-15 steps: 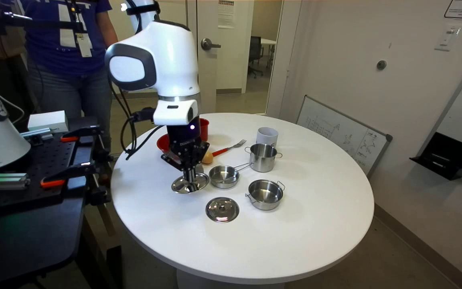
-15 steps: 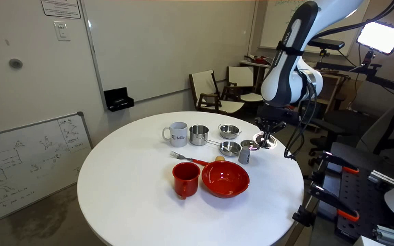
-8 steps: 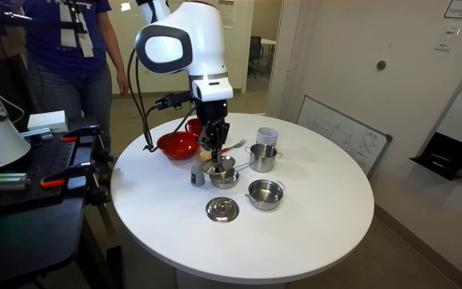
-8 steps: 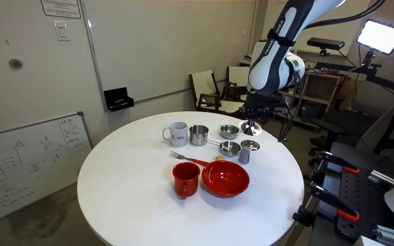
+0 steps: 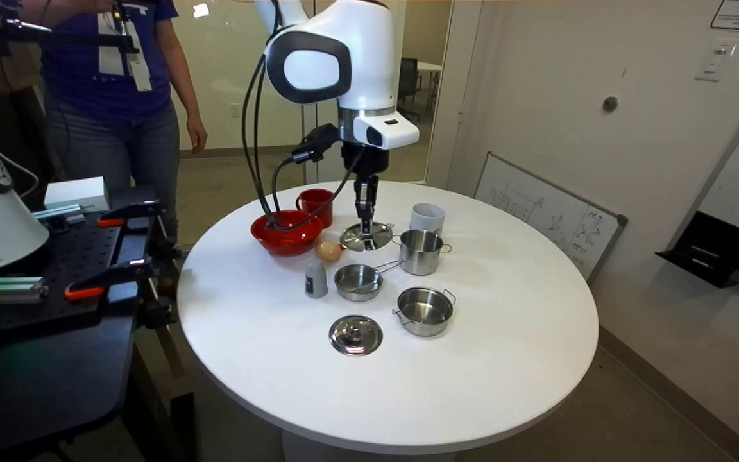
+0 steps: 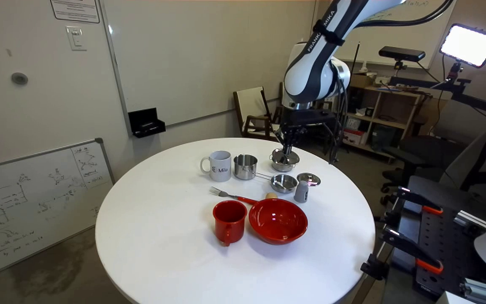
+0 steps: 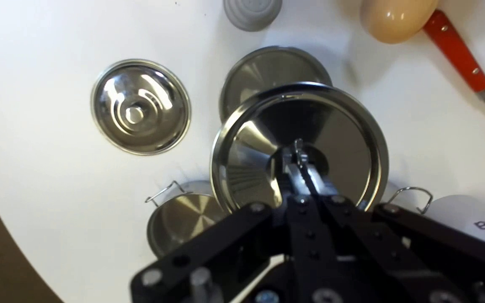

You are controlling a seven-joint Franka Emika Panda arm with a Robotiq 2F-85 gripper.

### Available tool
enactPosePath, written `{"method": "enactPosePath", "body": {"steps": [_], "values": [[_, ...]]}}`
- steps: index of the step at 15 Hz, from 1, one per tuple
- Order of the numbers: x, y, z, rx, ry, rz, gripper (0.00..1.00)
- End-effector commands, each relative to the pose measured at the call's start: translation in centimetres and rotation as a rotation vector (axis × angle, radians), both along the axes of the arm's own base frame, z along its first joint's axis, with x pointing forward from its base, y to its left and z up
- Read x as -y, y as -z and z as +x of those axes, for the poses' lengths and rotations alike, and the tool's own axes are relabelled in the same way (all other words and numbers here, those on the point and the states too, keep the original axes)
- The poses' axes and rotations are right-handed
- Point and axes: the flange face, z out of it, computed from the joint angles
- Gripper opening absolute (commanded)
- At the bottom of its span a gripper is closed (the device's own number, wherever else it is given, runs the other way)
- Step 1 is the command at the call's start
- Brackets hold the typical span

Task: Pick up the lid on the left and place it on the silver pan

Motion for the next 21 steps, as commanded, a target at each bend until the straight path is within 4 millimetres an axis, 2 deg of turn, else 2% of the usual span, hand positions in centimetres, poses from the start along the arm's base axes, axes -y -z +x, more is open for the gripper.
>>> {"method": "enactPosePath", "body": {"steps": [1, 9, 21], "values": [[0.4, 2.1, 1.7, -0.053, -0.107, 0.065, 0.0], [1.4, 6.5, 2.4, -0.155, -0.175, 0.107, 0.0], [2.2, 9.2, 3.0, -0.211, -0.169, 0.125, 0.0]]}}
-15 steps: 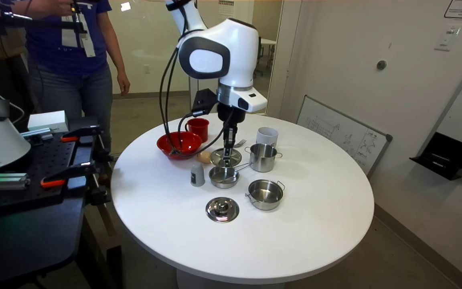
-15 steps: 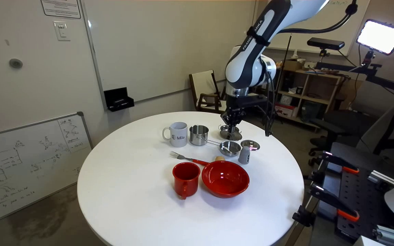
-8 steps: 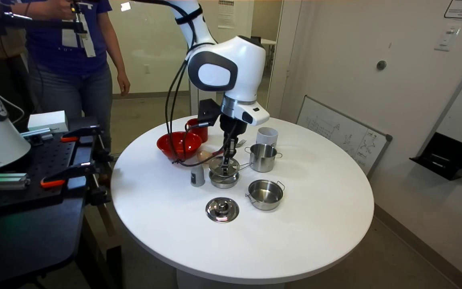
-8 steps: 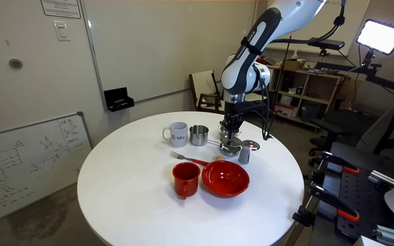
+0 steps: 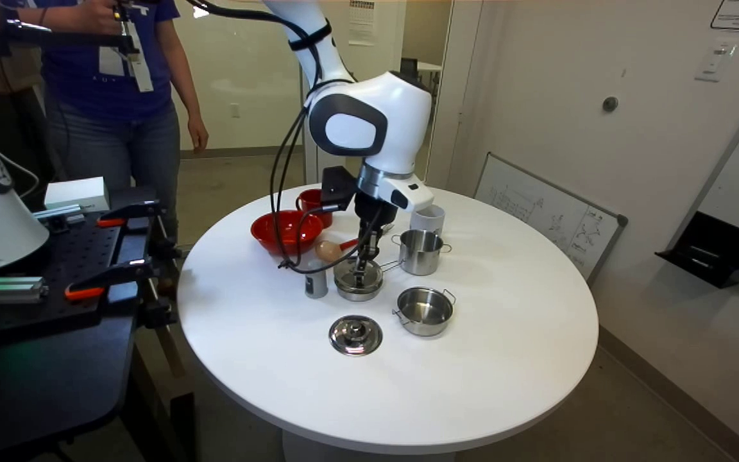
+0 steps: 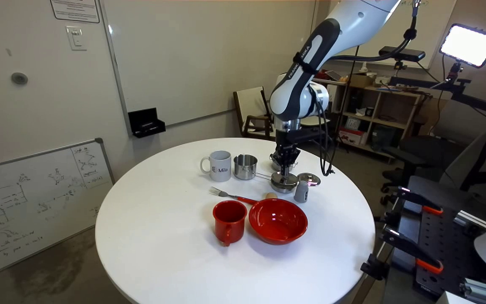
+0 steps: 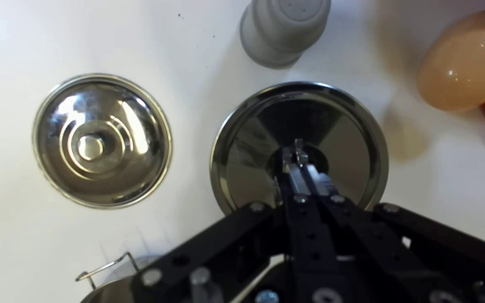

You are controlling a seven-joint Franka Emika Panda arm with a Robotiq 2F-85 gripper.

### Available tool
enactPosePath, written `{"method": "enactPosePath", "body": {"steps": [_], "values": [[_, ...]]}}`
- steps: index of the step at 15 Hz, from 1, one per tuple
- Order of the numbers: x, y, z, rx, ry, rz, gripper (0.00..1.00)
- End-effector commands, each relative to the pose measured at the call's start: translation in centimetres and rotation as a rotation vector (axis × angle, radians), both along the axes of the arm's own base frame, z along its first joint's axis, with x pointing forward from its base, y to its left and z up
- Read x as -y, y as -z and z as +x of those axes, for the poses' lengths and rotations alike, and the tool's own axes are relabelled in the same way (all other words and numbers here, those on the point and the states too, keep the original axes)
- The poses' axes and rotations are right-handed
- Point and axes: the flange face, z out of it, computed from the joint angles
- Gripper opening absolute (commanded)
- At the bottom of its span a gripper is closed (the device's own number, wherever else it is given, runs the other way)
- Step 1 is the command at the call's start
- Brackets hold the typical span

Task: Pick up the lid on the left and place it on the silver pan

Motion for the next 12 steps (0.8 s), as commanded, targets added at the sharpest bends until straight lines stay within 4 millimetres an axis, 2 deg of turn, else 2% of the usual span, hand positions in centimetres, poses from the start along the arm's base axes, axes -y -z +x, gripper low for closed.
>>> {"method": "enactPosePath", "body": {"steps": [1, 11, 12], "values": [[0.55, 0.7, 0.56, -0.019, -0.007, 0.018, 0.0], [1.15, 1.3, 0.88, -0.022, 0.001, 0.023, 0.0], [1.16, 1.35, 0.93, -0.023, 0.003, 0.023, 0.26]]}}
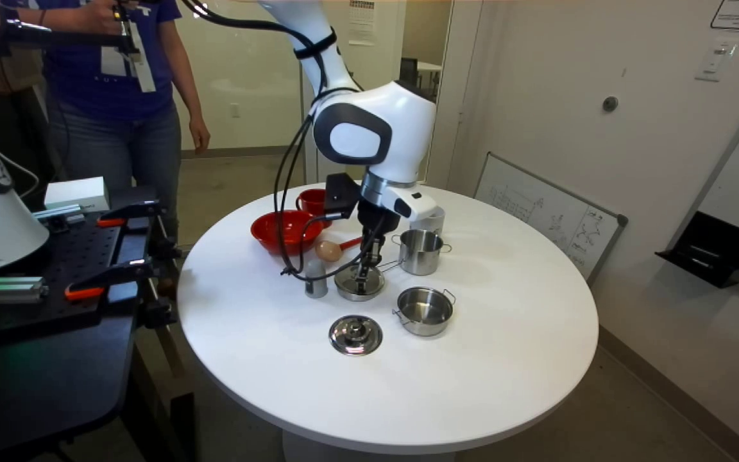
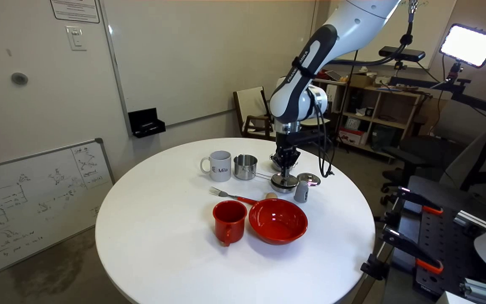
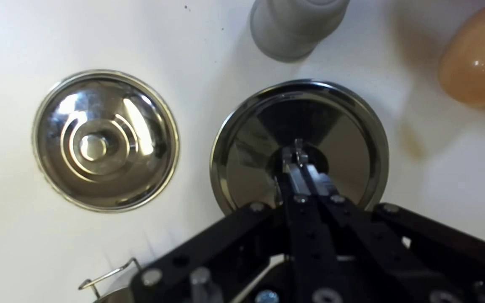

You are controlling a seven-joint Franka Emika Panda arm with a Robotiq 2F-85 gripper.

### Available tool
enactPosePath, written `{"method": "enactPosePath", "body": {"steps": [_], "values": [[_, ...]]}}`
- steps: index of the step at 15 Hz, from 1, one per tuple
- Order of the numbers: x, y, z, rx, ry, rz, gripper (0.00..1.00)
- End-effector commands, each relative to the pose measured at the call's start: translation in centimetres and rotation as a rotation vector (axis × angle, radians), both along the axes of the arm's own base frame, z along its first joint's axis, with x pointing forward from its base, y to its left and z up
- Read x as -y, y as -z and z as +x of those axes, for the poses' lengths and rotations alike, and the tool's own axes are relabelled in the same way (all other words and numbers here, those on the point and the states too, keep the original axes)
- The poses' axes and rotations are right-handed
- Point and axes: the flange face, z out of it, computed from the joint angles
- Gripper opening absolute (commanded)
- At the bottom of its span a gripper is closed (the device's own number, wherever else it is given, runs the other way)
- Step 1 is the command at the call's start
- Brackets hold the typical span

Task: Pick up the lid on the left and place it on the silver pan

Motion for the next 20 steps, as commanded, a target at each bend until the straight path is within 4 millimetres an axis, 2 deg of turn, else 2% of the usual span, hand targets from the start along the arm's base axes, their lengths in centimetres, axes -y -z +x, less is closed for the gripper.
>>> {"method": "enactPosePath", "body": {"steps": [1, 2, 8, 11, 17, 20], "values": [[0.3, 0.3, 0.7, -0.014, -0.008, 0.022, 0.27], [0.3, 0.3, 0.8, -0.015, -0.008, 0.022, 0.32], [0.3, 0.2, 1.3, -0.018, -0.006, 0.024, 0.76], [0.3, -0.8, 1.4, 0.006, 0.005, 0.006, 0.98], [0.5, -4.9, 1.2, 0.124, 0.028, -0.049, 1.0], [0.4, -6.8, 0.5, 0.165, 0.036, -0.055, 1.0]]}}
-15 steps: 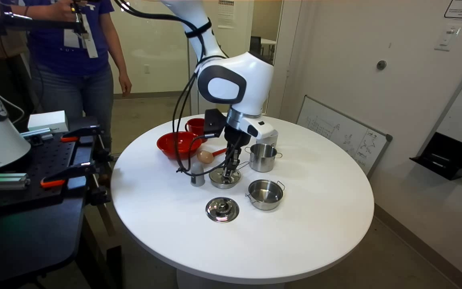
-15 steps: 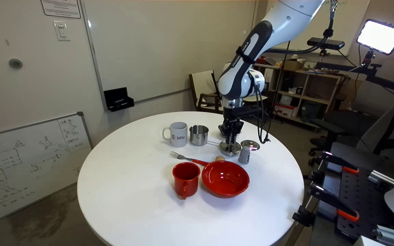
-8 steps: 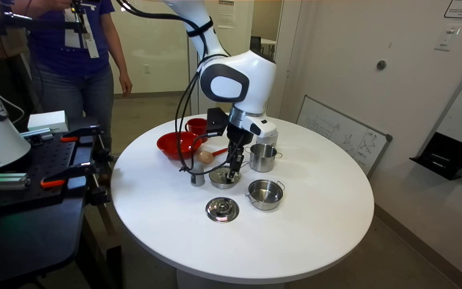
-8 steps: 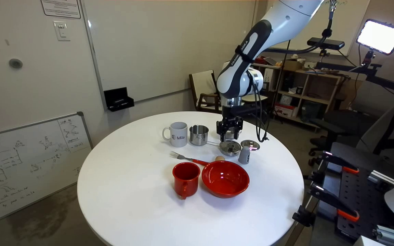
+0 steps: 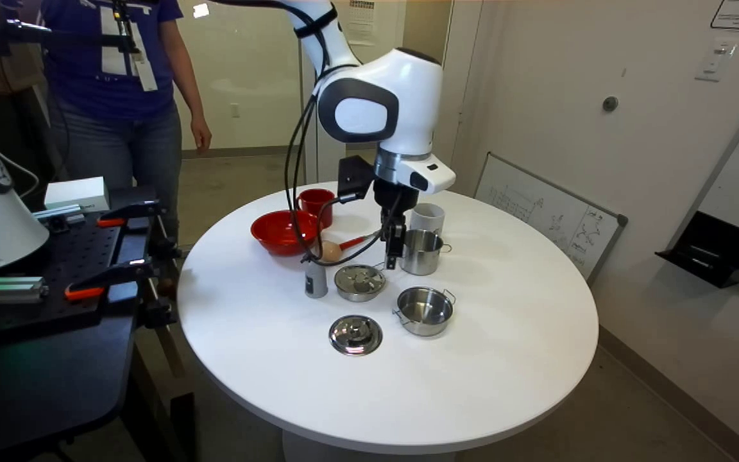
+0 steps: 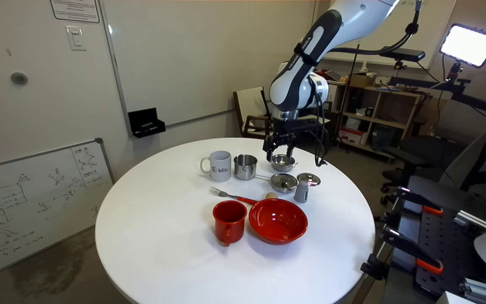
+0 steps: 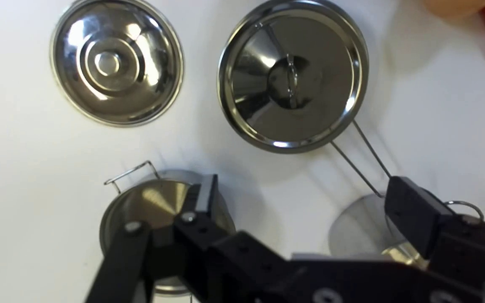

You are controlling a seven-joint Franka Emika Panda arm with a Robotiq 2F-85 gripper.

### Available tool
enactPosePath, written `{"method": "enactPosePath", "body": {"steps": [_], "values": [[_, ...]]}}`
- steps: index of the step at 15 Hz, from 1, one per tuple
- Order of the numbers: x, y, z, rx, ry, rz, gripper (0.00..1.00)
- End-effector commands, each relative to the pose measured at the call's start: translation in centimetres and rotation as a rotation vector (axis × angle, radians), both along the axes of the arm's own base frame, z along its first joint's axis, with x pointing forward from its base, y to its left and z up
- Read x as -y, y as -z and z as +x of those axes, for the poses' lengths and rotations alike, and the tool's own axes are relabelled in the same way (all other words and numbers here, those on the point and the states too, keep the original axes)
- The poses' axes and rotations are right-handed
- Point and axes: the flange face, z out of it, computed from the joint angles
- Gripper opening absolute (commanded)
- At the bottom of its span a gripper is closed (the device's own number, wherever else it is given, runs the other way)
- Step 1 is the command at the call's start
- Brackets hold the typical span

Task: Pick up the lid on the left and place it on the silver pan

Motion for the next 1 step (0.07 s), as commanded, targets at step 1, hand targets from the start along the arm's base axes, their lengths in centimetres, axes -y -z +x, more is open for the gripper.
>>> {"method": "enactPosePath", "body": {"steps": [1], "values": [[0.01, -0.65, -0.12, 0.011, 0.002, -0.003, 1.0]]}}
